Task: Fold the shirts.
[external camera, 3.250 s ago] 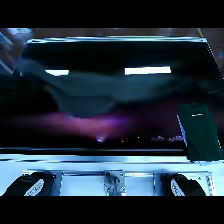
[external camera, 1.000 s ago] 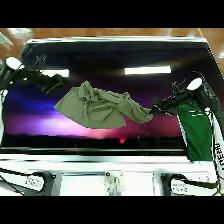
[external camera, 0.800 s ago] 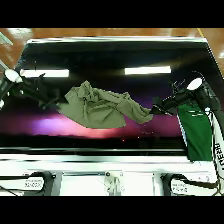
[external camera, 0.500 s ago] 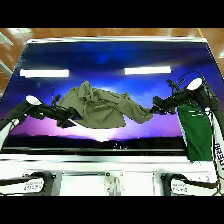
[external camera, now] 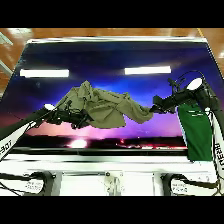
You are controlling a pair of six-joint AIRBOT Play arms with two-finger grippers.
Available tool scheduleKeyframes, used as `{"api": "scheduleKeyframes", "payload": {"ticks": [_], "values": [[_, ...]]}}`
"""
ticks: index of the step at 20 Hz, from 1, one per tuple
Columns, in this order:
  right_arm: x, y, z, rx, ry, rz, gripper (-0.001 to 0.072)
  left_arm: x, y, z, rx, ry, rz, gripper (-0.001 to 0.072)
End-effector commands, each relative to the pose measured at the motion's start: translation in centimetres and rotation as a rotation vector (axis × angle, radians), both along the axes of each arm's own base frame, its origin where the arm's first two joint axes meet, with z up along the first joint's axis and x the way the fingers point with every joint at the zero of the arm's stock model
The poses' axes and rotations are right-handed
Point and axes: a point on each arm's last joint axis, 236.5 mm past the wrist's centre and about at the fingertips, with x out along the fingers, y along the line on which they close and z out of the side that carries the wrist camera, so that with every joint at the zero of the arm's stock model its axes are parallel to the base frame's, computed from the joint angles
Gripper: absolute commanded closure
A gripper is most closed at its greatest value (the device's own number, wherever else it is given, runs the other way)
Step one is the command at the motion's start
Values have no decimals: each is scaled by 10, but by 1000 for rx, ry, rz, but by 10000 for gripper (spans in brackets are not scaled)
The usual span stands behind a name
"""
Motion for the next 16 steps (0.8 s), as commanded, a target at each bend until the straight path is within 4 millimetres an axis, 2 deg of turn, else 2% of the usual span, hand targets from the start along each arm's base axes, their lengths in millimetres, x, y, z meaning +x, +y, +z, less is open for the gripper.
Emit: {"api": "scheduleKeyframes", "payload": {"ticks": [1,3,4,5,7,9,11,12,13,14,15,16], "values": [[0,0,0,0,-2,5,645,30,-2,9,-1,-87,46,665],[1,1,0,3,-10,10,645,43,-7,35,-8,-210,-34,668],[3,6,5,29,-29,16,646,50,-8,58,11,-323,-115,670],[10,14,15,67,-71,14,646,56,-5,85,46,-408,-161,670],[33,25,55,145,-239,-21,646,67,8,158,136,-616,-234,670],[60,24,129,218,-481,-100,646,70,33,267,255,-894,-253,670],[77,3,235,253,-795,-216,646,55,64,388,372,-1177,-184,669],[75,-15,295,238,-968,-285,646,36,81,453,425,-1323,-118,669],[63,-31,349,206,-1126,-339,646,12,97,509,461,-1439,-41,669],[42,-44,403,175,-1283,-384,646,-16,112,557,500,-1538,42,669],[19,-52,447,146,-1413,-419,646,-43,124,590,537,-1601,108,668],[-9,-54,483,117,-1526,-432,647,-63,130,608,553,-1627,151,668]]}}
